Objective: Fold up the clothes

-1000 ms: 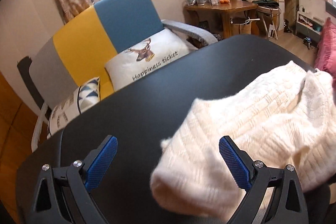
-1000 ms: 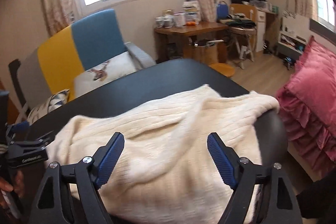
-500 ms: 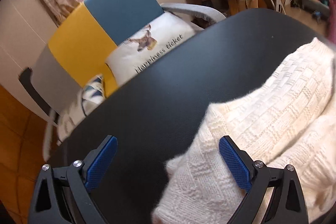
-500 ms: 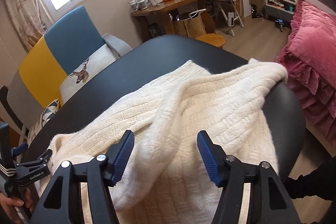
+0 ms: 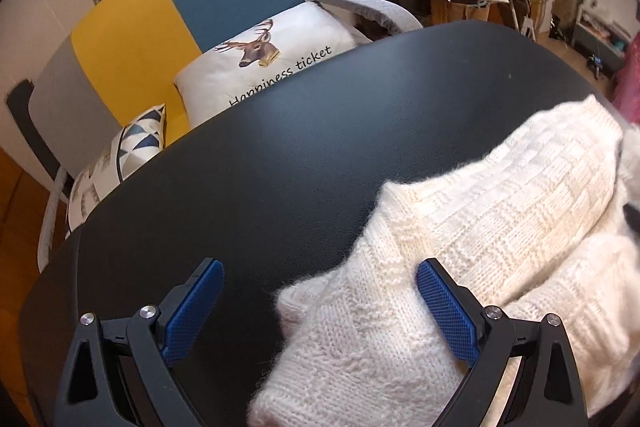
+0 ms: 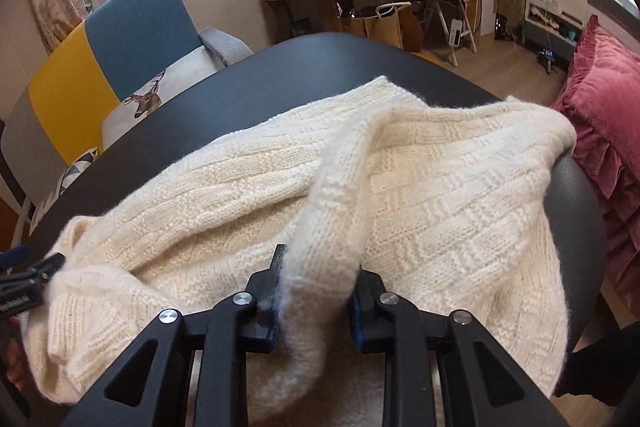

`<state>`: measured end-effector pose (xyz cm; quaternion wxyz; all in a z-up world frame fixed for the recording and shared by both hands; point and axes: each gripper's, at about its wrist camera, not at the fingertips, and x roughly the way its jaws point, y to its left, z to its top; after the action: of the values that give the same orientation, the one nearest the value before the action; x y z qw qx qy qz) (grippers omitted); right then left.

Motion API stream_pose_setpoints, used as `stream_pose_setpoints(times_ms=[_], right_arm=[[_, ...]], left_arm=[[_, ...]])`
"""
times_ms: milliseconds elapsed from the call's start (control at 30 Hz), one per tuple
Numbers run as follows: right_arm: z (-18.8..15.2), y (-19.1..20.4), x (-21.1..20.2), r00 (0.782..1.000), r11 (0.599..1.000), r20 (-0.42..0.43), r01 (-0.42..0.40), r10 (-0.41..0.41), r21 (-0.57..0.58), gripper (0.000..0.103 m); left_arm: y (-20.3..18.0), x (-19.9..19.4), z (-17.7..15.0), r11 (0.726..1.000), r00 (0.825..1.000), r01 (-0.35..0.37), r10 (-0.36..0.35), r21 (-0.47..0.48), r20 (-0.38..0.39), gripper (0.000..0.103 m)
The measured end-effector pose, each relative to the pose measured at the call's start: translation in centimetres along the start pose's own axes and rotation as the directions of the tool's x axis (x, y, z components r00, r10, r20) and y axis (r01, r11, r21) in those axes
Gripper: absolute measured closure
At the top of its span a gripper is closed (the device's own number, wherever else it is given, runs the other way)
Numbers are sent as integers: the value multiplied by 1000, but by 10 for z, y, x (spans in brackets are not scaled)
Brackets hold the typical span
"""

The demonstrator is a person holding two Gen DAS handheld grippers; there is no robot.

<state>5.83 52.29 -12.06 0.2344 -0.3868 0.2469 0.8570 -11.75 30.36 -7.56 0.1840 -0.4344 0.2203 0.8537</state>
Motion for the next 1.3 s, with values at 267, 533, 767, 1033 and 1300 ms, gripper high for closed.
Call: stream_pose_setpoints(times_ms=[267,533,767,1033,1300], right_arm=[[-3,3,1,999,1000,34,22,-21,-20,77],[-4,5,3,998,999,48,30,-29,-28,76],[-5,4,5,998,999,57,18,-15,-38,74],[-5,4,4,998,999,59,14,-11,-40,76],[-4,4,1,998,1000,55,-5,6,-19,85]], left_arm=[[-5,-30,-8,997,1000,18,-18,76,-7,4],[-27,-23,-12,994,999,22,-18,109,-30,4],[-34,11,-21,996,996,39,-33,81,-80,4],[-33,12,-29,993,993,112,-111,33,-50,44],[-30,-9,-31,994,994,104,-104,42,-13,81]])
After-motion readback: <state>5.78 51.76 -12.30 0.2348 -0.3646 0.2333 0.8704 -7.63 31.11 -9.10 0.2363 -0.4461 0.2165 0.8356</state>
